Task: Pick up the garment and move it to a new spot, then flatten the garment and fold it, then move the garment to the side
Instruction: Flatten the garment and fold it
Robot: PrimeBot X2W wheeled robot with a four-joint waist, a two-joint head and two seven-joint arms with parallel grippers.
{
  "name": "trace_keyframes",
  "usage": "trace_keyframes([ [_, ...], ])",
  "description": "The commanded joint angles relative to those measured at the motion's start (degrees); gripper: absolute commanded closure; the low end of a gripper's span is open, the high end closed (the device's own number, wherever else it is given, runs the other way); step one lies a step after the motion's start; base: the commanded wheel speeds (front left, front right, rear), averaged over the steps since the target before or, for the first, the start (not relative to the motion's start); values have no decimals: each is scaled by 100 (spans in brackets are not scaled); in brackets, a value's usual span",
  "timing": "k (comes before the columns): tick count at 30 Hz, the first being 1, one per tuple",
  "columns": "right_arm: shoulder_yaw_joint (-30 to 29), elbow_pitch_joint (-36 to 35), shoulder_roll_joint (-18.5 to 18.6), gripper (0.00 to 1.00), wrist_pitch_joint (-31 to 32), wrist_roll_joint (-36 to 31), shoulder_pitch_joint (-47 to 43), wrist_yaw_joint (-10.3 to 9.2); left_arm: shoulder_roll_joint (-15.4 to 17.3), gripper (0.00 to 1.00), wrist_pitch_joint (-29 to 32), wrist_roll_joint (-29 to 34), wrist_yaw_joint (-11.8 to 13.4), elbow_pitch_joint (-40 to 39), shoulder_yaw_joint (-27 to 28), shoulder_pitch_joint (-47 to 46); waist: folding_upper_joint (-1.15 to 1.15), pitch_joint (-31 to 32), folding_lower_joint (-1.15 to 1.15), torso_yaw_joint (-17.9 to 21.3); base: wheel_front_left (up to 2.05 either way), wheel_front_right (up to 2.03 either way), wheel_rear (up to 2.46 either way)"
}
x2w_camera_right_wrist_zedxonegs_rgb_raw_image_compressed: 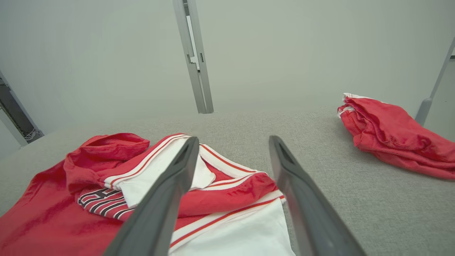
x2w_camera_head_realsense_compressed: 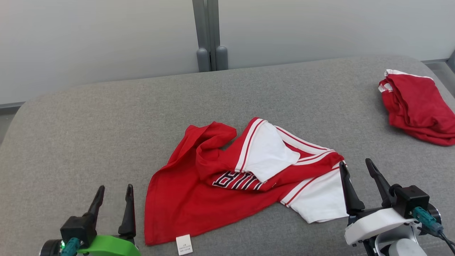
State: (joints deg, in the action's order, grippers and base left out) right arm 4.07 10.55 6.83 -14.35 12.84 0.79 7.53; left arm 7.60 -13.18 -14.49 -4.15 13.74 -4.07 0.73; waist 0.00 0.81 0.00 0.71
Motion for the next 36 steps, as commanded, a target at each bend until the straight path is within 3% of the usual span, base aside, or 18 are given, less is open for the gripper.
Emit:
trace_keyframes([
  [1,-41,93,35,0,-1,-50,93,-10,-15,0,16,7,-29,91,-40,97,0,-18,0,0,0,0,0],
  [21,-296,2472,119,0,-84,-108,876,-10,-193,0,-74,-167,-259,2046,-701,-333,0,-510,0,-73,0,0,0],
  [34,-257,3315,-59,0,-70,14,913,-10,-356,0,-140,-410,-320,2613,-997,-479,0,-653,0,-102,0,0,0],
  [35,-235,3389,-80,6,-69,74,941,-10,-368,18,-144,-449,-323,2647,-1014,-504,0,-657,0,-98,0,0,0],
  [36,-186,3533,-107,51,-64,155,967,-10,-383,54,-148,-518,-330,2687,-1031,-539,0,-658,0,-92,0,0,0],
])
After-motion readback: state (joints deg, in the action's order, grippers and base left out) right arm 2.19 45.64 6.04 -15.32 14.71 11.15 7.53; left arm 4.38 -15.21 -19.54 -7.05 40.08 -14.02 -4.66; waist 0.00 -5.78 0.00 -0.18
